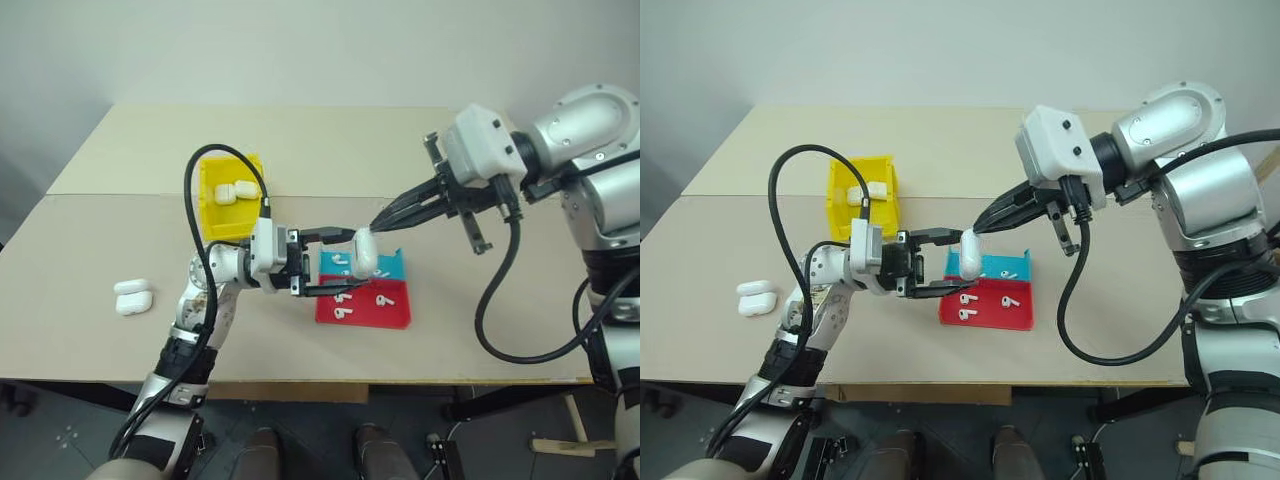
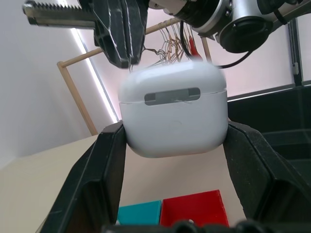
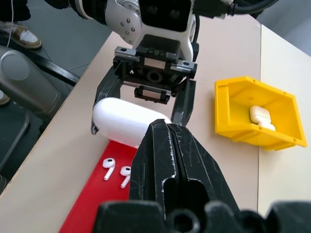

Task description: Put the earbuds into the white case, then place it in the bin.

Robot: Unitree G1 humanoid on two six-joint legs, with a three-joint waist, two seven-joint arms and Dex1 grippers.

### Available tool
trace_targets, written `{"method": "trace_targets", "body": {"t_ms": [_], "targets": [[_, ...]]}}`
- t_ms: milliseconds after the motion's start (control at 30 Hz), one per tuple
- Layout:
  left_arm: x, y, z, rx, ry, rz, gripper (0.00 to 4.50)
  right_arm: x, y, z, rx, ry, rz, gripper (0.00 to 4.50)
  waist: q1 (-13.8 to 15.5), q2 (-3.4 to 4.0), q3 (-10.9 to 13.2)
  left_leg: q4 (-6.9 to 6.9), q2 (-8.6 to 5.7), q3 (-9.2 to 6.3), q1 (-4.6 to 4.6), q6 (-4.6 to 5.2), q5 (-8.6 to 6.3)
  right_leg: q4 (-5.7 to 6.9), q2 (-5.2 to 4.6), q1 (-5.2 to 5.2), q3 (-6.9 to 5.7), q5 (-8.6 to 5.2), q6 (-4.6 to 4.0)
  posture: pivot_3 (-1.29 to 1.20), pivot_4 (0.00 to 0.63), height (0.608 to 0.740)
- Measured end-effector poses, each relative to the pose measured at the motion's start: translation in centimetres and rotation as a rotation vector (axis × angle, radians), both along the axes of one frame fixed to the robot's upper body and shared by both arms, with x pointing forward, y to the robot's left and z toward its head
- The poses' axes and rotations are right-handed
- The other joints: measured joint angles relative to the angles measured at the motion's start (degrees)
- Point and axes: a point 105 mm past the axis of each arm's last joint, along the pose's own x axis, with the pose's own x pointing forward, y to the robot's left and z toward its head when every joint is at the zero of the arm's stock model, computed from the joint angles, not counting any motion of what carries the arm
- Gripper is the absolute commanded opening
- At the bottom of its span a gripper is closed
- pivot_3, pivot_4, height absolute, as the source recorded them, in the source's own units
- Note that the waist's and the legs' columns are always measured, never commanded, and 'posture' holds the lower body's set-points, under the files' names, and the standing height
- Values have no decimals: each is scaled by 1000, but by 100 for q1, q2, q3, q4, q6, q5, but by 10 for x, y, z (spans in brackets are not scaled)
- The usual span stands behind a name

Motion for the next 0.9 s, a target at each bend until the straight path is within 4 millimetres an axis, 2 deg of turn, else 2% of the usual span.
{"method": "trace_targets", "body": {"t_ms": [200,333,400,433,500,600,667,900], "targets": [[0,0,0,-3,-2,3,2738,3,0,1,14,-6,1,9,11,0,0,0,-2,0,-2,0,0,-2,-2,1,-1,0,0,0,150,740],[1,1,1,-13,2,16,2738,7,-4,19,103,-19,-33,9,15,0,0,0,-2,-2,-2,0,0,-2,-2,0,-2,0,0,0,150,740],[-2,10,4,-85,11,99,2738,11,-14,42,333,-14,-110,9,15,-1,0,-1,-1,-4,-4,1,0,-2,-5,0,-1,0,0,0,150,740],[-1,15,6,-109,17,141,2738,13,-19,43,390,-17,-157,9,27,-2,-1,-2,1,-7,-3,1,0,-1,-4,1,-3,0,0,0,150,740],[3,28,14,-164,15,238,2738,19,-27,32,475,-4,-245,9,44,-5,-3,2,-2,-9,-2,0,0,0,-6,6,-4,0,0,0,150,740],[14,42,35,-249,-25,448,2738,24,-30,-8,532,86,-373,9,69,-5,-3,9,-7,-9,-4,0,0,2,-9,8,-2,1,1,0,150,740],[29,52,45,-284,-51,616,2738,23,-29,-23,572,140,-422,9,101,-5,-2,11,-9,-7,-6,0,0,5,-9,5,-1,1,2,0,150,740],[92,95,78,-328,-70,1206,2738,11,-28,-32,639,159,-515,9,163,-5,-3,11,-12,-8,-6,1,0,-1,-7,8,-3,1,5,0,150,740]]}}
